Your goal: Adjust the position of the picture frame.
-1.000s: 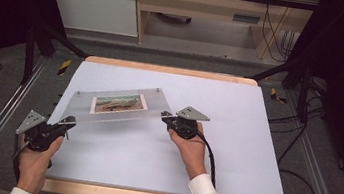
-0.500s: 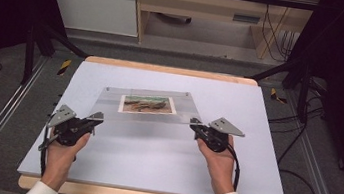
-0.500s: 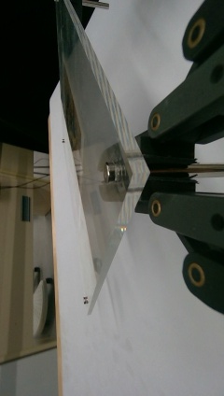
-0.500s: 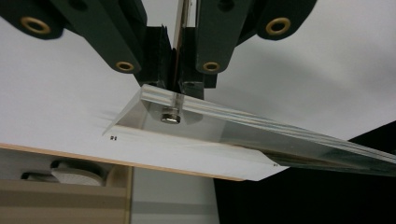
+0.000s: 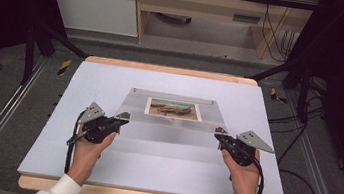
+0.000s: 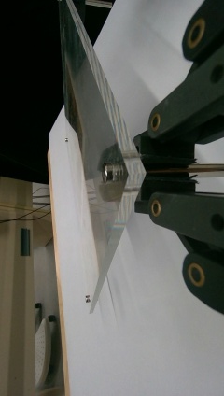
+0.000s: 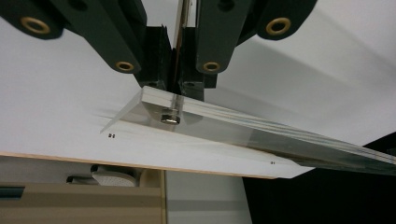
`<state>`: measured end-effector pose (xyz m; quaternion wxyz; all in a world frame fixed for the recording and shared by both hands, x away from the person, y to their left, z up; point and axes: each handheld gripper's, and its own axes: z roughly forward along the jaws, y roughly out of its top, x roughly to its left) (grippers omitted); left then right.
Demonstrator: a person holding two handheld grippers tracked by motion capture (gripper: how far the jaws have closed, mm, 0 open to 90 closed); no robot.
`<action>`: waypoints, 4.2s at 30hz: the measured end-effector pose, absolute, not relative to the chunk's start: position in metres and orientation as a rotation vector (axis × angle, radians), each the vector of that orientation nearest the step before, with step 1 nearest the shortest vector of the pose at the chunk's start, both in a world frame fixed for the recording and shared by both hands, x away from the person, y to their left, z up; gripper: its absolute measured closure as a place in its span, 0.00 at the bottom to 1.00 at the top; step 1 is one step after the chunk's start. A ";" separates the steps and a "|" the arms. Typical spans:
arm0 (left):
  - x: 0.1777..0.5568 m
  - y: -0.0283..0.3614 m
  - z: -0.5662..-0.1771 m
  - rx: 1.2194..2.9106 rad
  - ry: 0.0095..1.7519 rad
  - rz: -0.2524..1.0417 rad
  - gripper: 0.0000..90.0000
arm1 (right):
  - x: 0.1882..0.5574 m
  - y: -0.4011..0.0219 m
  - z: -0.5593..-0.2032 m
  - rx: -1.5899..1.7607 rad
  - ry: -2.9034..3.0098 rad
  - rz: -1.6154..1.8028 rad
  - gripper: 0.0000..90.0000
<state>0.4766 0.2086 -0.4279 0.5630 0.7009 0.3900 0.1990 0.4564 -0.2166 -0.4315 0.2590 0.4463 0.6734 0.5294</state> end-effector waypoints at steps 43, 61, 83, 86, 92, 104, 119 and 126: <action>0.465 0.219 -0.460 1.703 0.962 0.467 0.93 | 0.448 -0.205 -0.459 1.222 1.854 1.405 0.94; 0.462 0.220 -0.467 1.727 0.976 0.468 0.93 | 0.445 -0.205 -0.465 1.228 1.892 1.380 0.94; 0.460 0.218 -0.472 1.773 1.004 0.470 0.93 | 0.444 -0.204 -0.472 1.251 1.933 1.362 0.94; 0.460 0.218 -0.474 1.794 1.008 0.474 0.93 | 0.444 -0.203 -0.474 1.261 1.945 1.348 0.95; 0.461 0.218 -0.476 1.793 1.013 0.479 0.93 | 0.444 -0.202 -0.476 1.260 1.958 1.334 0.94; 0.462 0.218 -0.480 1.822 1.020 0.469 0.93 | 0.444 -0.200 -0.479 1.267 1.988 1.291 0.94; 0.461 0.217 -0.483 1.847 1.021 0.472 0.93 | 0.444 -0.200 -0.482 1.286 2.015 1.265 0.94; 0.462 0.217 -0.483 1.847 1.027 0.480 0.93 | 0.444 -0.200 -0.482 1.279 2.022 1.265 0.94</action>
